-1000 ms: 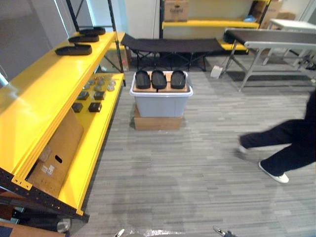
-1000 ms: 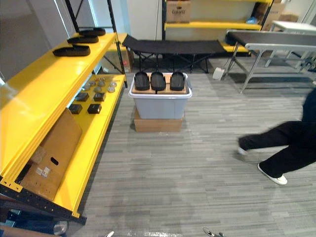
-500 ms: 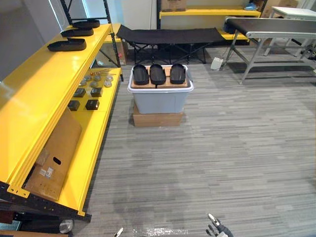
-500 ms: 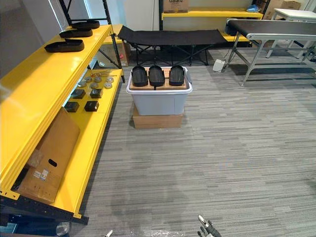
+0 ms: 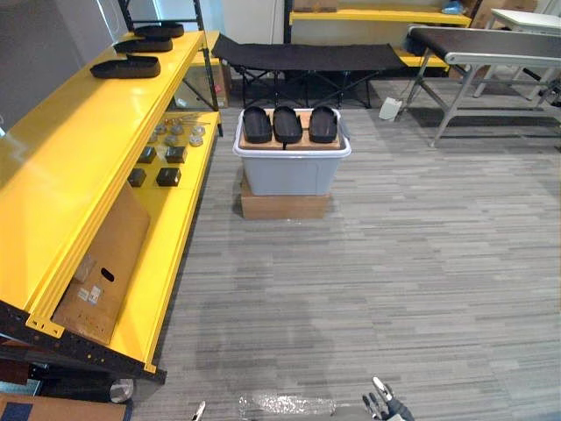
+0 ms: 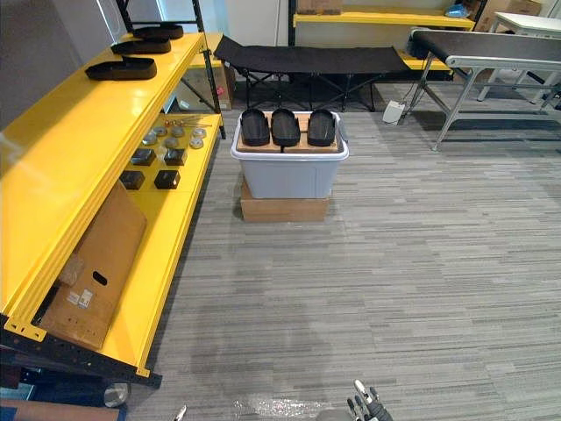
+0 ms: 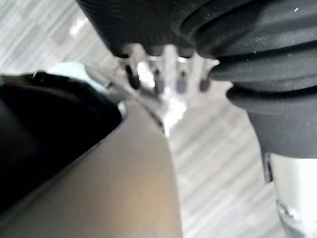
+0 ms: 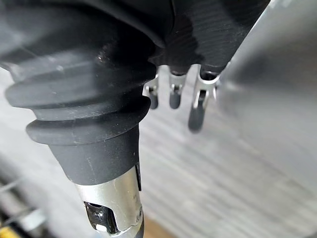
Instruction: Walk over and take plastic housings, then place them on the shelf
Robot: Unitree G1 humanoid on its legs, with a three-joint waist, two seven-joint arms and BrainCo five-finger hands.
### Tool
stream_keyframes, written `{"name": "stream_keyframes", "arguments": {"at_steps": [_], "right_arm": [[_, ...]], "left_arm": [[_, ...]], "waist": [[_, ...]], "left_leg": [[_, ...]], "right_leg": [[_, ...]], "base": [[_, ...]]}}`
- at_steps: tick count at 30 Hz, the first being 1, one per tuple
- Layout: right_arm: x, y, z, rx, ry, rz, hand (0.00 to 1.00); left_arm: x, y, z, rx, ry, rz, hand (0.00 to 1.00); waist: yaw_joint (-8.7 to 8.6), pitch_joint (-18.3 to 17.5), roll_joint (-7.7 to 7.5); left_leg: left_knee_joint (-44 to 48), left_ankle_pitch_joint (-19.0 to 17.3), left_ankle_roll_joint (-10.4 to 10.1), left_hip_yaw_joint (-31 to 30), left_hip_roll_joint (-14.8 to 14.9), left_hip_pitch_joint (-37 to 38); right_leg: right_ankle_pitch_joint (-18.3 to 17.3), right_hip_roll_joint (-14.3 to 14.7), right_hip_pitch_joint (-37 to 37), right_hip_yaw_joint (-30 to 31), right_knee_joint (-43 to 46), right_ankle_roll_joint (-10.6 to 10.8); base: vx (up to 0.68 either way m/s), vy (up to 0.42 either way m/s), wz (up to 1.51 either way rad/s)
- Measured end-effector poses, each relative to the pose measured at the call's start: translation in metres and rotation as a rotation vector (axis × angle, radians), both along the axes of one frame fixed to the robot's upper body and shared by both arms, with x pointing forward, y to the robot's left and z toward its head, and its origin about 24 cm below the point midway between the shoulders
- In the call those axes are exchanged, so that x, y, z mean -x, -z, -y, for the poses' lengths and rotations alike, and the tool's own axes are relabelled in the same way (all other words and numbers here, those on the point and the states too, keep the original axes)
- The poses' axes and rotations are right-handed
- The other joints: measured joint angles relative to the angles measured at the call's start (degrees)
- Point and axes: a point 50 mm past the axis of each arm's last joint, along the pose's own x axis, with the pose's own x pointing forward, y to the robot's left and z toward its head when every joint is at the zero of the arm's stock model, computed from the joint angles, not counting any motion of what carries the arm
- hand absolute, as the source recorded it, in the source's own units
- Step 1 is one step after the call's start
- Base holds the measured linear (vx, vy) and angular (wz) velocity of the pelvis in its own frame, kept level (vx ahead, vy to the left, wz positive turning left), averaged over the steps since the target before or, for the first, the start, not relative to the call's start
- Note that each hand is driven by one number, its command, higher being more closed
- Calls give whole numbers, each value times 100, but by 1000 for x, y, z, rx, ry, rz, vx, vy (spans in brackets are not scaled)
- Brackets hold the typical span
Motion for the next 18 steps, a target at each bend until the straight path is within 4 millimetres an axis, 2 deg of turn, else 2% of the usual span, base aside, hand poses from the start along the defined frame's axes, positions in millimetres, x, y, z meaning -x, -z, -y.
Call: {"name": "stream_keyframes", "arguments": {"at_steps": [2,3,4,6,8,9,10,11,12,13,14,15,16,18], "right_arm": [[5,1,-5,4,9,-11,0],[8,2,-9,-7,14,-22,0],[9,3,-9,-10,27,-23,0],[23,4,-7,-8,35,-56,0],[37,6,-12,-34,13,-96,0],[40,7,-13,-44,21,-106,0],[43,8,-13,-73,34,-126,0],[45,8,-10,-74,43,-130,0],[49,8,-7,-77,34,-148,0],[44,7,0,-56,-4,-144,0],[40,6,4,-34,-33,-140,0],[32,5,11,7,-84,-144,0],[24,5,15,31,-121,-143,0],[13,2,19,52,-129,-116,0]], "left_arm": [[-10,-2,-3,-11,19,22,0],[-22,-3,-3,-21,36,44,0],[-25,-3,-3,-29,45,47,0],[-26,-4,-5,-53,57,49,0],[-23,-4,-9,-66,46,37,0],[-22,-4,-9,-67,39,36,0],[-25,-5,-8,-71,15,54,0],[-26,-5,-3,-57,-5,64,0],[-29,-5,4,-34,-65,91,0],[-42,-8,5,-24,-130,148,0],[-47,-10,4,-24,-148,165,0],[-50,-10,3,-25,-167,173,0],[-49,-10,4,-24,-168,168,0],[-49,-10,7,-15,-158,172,0]], "waist": [[-76,48,-9],[-111,162,16],[-123,212,43],[-153,284,80],[-156,275,50],[-164,263,48],[-274,206,106],[-309,123,229],[-266,-23,283],[-241,-45,399],[-226,-12,474],[-216,61,552],[-151,147,532],[-25,143,535]], "left_leg": [[72,-58,-47,-122,146,-40],[155,-109,-100,-148,284,-44],[239,-163,-143,-143,352,-42],[624,-500,-497,-22,584,100],[727,-757,-751,57,676,396],[766,-861,-813,59,717,486],[852,-1173,-825,-8,898,587],[906,-1250,-867,-66,1036,581],[1678,-1270,-926,-100,1233,302],[3177,-1109,-828,-87,1620,-363],[4037,-891,-761,-108,1826,-736],[5107,-938,-801,-90,2046,-1166],[5473,-1074,-801,-86,1908,-1366],[5293,-1129,-763,-76,1489,-1747]], "right_leg": [[-210,183,-160,20,-189,2],[-231,307,-350,39,-285,-11],[-226,345,-450,45,-339,-6],[-126,451,-761,98,-617,92],[4,477,-769,135,-864,21],[29,489,-771,129,-880,16],[176,525,-836,42,-700,-98],[234,592,-854,-71,-590,-155],[248,721,-780,-158,-565,-369],[220,903,-480,-250,-813,-504],[203,1004,-256,-326,-991,-549],[186,1179,327,-361,-1379,-634],[176,1212,951,-330,-1724,-665],[171,1196,1469,-211,-2122,-672]], "base": [[171,-12,22],[208,-39,19],[219,-36,0],[289,-57,-10],[366,-118,2],[547,-260,24],[474,-263,35],[635,-339,49],[551,-358,32],[550,-370,24],[536,-395,11],[574,-323,1],[590,-301,-10],[498,-206,-33]]}}
